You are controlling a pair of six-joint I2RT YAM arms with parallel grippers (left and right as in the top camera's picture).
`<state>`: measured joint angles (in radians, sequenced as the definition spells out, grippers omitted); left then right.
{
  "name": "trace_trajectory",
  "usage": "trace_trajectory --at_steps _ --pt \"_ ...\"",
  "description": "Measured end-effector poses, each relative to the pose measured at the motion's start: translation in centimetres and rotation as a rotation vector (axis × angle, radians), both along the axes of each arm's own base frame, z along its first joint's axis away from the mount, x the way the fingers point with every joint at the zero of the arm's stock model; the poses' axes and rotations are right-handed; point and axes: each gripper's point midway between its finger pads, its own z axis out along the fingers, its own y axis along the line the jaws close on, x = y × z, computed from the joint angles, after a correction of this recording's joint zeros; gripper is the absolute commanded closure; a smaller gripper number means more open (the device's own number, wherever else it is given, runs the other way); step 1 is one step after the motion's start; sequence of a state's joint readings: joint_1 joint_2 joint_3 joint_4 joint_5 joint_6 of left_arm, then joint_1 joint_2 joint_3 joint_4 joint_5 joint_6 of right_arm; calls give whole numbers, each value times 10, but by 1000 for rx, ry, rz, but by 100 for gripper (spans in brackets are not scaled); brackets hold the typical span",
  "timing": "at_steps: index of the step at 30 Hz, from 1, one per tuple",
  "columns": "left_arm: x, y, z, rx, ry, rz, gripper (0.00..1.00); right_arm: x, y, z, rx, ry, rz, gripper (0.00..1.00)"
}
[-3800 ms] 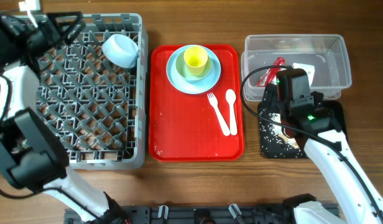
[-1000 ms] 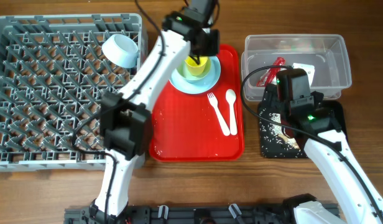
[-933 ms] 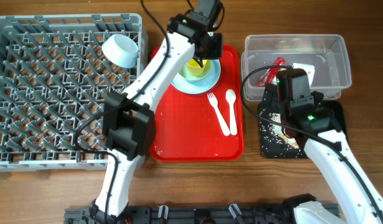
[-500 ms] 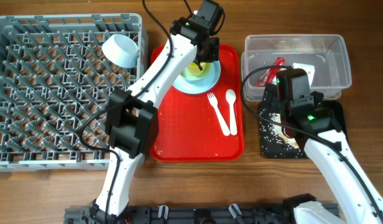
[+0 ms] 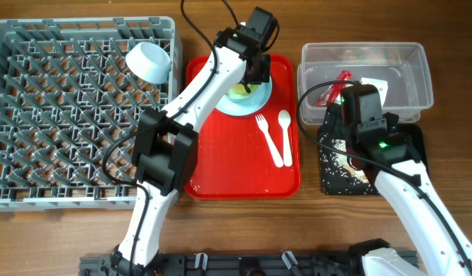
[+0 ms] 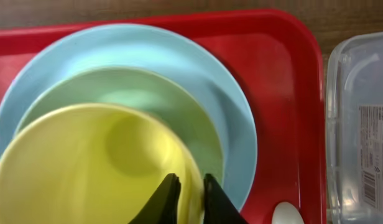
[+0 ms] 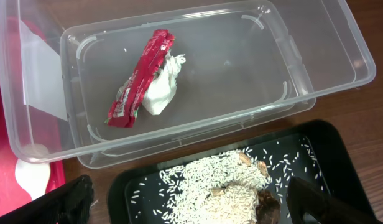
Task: Sort waste into correct bins and load items into the dishwasher rack
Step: 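Lower the left gripper and grasp the yellow cup, then lift the yellow cup and carry it left to the rack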
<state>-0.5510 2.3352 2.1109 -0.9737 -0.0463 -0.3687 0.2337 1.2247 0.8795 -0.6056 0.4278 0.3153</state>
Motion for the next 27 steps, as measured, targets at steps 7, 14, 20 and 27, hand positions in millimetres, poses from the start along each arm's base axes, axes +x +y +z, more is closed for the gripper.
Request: trace_trajectory --at_steps 7,14,20,27 --pt "8 -1 3 -3 -36 5 90 0 0 0 0 0 0 0" --pt "10 1 3 10 -46 4 96 0 0 0 0 0 0 0" --pt "9 3 11 11 -54 4 96 0 0 0 0 0 0 0" --pt "7 47 144 -165 -207 62 96 0 0 0 0 0 0 0"
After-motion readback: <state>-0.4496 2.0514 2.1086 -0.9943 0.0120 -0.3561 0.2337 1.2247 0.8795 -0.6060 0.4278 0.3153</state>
